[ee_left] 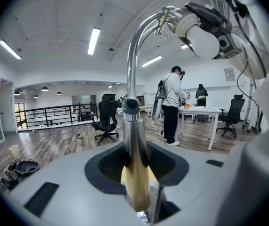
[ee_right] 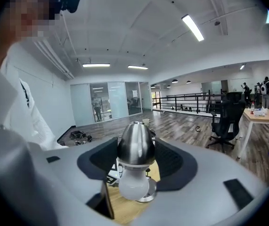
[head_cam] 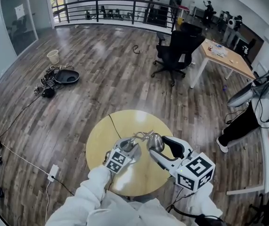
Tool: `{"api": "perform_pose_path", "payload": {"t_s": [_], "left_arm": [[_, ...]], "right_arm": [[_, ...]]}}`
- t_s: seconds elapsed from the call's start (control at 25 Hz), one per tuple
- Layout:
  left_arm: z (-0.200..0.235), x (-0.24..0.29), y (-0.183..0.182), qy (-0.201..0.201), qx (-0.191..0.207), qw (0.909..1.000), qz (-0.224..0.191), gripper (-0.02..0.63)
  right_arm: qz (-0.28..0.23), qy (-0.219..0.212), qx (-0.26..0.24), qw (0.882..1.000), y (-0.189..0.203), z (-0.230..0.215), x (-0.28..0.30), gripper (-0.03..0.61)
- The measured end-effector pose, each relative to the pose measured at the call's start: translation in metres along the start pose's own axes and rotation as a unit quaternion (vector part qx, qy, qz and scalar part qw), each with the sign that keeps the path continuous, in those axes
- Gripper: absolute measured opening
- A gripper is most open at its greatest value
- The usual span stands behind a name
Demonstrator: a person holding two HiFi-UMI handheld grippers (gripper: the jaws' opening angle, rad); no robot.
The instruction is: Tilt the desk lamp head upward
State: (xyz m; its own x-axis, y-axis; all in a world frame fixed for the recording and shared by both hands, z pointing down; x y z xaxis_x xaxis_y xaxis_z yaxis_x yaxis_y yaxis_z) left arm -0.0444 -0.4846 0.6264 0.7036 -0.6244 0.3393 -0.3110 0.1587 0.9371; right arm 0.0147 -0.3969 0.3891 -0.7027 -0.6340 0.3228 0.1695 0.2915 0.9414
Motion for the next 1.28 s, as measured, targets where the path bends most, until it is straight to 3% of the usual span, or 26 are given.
{"api": "perform_pose_path", "payload": {"t_s": [0.24, 0.48, 0.8, 1.0, 1.16, 1.28], "left_arm": [[0.0, 0.0, 0.0, 0.003, -0.006, 1.0, -0.006, 0.132], [0.002, -0.001, 0.0, 0.006, -0.011, 0.9999, -0.009, 0.132], [0.003, 0.006, 0.004, 0.004, -0.006, 1.0, 0.002, 0.133], [0.002, -0.002, 0.004, 0.002, -0.026, 0.9996, 0.005, 0.133], [0.004, -0.026, -0.002, -0.013, -0.05, 0.9985, -0.014, 0.133], [0.007, -0.055, -0.009, -0.032, -0.085, 0.9954, -0.032, 0.133]], "right_arm": [[0.041, -0.008, -0.003, 0.999, -0.023, -0.002, 0.023, 0.245], [0.044, -0.015, -0.003, 0.999, -0.028, -0.002, 0.029, 0.245], [0.011, -0.033, 0.0, 0.999, -0.031, -0.004, 0.025, 0.245], [-0.016, -0.031, -0.001, 0.999, -0.031, -0.006, 0.009, 0.245], [-0.082, 0.024, 0.041, 0.995, -0.035, -0.033, -0.022, 0.244], [-0.132, 0.1, 0.103, 0.981, -0.022, -0.07, -0.054, 0.244]]}}
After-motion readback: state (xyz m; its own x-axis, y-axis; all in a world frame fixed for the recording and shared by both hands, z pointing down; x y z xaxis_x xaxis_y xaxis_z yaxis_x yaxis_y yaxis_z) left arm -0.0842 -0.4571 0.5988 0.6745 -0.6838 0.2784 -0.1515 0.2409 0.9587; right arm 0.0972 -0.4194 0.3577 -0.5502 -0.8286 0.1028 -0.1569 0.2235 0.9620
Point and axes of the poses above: the fingertips, and each gripper's own axes: x forward along the fingers, z to its left, y out of its underside, the point moved 2 cm from there along -x, backward along the fingers, and after that the axes turned 2 degrees about -y, right-handed, at the moved point
